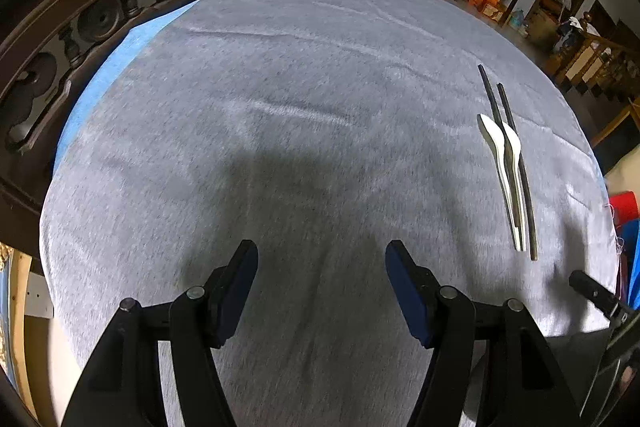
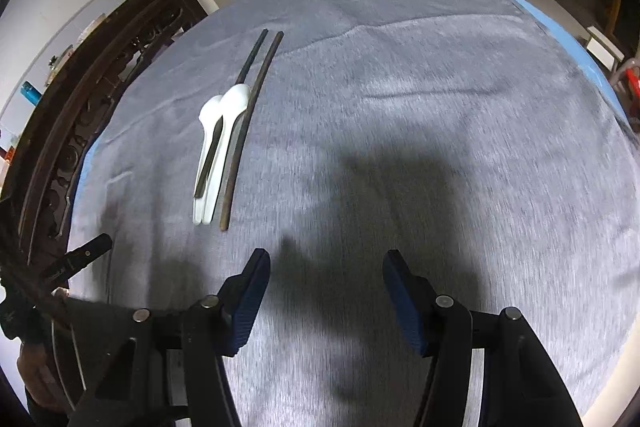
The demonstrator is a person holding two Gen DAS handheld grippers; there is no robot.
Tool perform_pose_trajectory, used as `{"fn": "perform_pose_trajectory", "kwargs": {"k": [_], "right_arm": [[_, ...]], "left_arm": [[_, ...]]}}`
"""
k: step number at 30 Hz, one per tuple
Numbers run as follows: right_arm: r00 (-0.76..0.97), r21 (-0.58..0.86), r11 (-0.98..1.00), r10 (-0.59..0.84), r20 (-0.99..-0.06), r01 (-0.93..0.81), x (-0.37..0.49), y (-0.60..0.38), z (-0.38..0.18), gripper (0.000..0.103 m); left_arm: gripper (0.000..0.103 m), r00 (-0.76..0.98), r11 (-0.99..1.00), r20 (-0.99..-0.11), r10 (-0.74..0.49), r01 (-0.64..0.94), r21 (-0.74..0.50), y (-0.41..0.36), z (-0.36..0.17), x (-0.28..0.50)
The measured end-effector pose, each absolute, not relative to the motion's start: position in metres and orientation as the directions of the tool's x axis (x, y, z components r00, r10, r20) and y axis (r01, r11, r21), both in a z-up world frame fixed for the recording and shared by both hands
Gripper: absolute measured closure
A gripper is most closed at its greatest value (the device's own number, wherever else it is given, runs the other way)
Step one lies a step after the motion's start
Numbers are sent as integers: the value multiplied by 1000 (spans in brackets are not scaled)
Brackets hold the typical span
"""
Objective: Organize utensils
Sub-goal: 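Move both open tools toward the last chopsticks beside the white spoons, then close the left tool on a chopstick while the right tool grasps the other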
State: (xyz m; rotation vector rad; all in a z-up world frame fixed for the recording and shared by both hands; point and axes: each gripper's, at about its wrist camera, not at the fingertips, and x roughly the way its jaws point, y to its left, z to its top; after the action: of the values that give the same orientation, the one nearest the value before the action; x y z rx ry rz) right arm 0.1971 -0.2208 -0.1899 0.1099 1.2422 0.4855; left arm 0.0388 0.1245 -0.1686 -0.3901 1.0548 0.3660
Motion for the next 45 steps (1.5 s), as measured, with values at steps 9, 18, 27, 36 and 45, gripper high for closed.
{"fn": "perform_pose_trajectory", "kwargs": {"k": [9,18,27,36,45], "right_arm": [[202,372,872,446,-872,-318,261,-191,-187,40],[84,432,850,475,-876,-301,338,-135,-194,60],[-1,346,884,364,-931,-316,374,-80,-206,83],[6,191,872,217,-976,-450,375,-91,-206,96],[-31,270,856,286,-958,-441,372,-133,-212,96]], "left_arm": [[36,446,877,-889,108,-464,-126,129,-170,58],[36,447,879,-887,116,-463,-118,136,-169,71],[36,458,896,-878,136,-435,-89,143,-158,96],[36,428,953,-904,-12,-269,-140,127,-138,183],[36,242,973,-956,-165,-117,-197,68,-150,295]]}}
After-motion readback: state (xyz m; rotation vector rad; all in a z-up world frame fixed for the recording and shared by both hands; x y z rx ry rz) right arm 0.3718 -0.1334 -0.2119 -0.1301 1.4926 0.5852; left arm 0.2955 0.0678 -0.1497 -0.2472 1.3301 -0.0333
